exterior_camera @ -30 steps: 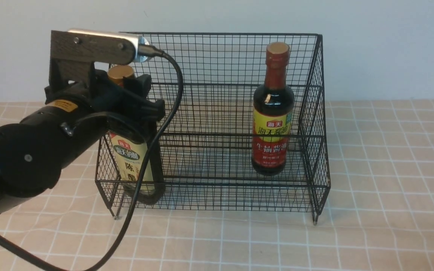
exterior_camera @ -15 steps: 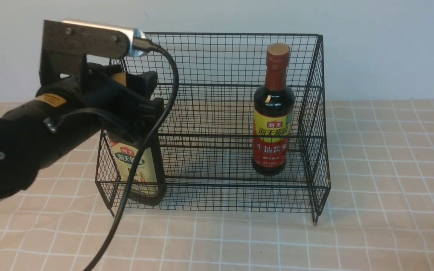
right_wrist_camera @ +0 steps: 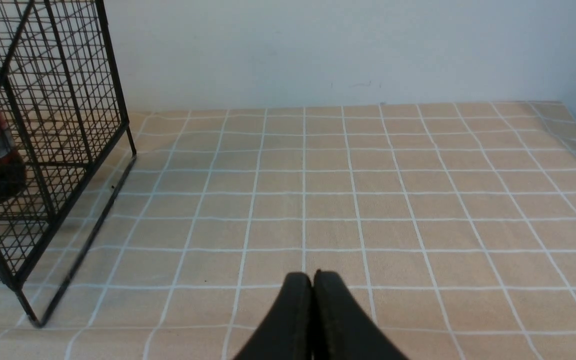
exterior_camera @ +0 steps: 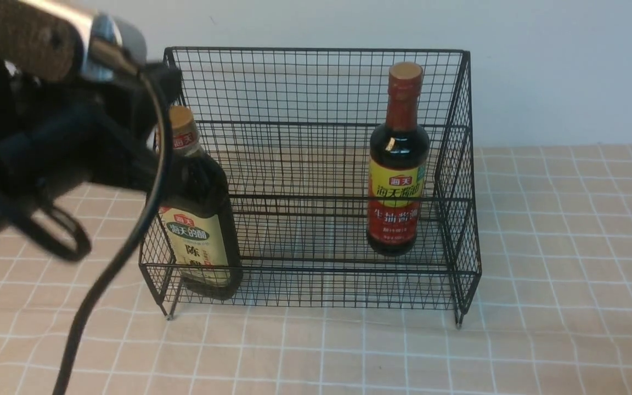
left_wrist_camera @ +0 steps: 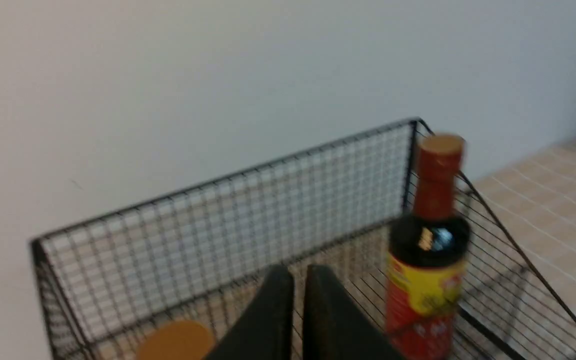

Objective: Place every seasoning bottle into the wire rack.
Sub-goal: Use the left arm to put the condiment bottle back on the shelf

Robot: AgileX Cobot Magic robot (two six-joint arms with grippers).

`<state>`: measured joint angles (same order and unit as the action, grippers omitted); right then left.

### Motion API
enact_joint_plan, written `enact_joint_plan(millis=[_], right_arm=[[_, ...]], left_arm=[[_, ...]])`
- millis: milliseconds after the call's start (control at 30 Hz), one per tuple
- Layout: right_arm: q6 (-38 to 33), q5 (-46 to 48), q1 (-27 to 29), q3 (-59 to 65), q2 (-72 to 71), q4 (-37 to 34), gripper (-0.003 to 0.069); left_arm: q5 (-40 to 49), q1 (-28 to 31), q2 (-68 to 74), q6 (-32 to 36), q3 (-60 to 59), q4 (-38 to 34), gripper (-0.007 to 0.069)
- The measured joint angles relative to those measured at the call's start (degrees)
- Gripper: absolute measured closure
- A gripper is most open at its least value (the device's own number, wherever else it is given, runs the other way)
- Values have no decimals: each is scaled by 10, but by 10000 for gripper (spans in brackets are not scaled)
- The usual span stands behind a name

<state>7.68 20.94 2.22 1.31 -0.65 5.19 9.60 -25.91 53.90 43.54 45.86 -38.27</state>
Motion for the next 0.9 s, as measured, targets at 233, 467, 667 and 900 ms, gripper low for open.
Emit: enact_joint_plan(millis=[233, 467, 667, 900], right_arm=[[0, 0, 0, 0, 0, 0, 673], [0, 0, 0, 0, 0, 0, 673], [0, 0, 0, 0, 0, 0, 673], [0, 0, 0, 0, 0, 0, 673]], left_arm=[[209, 0, 9, -74, 0, 57, 631], [355, 18, 70, -297, 0, 257, 631], [309, 29, 113, -460, 0, 396, 631], [238, 29, 158, -464, 0, 390, 631]])
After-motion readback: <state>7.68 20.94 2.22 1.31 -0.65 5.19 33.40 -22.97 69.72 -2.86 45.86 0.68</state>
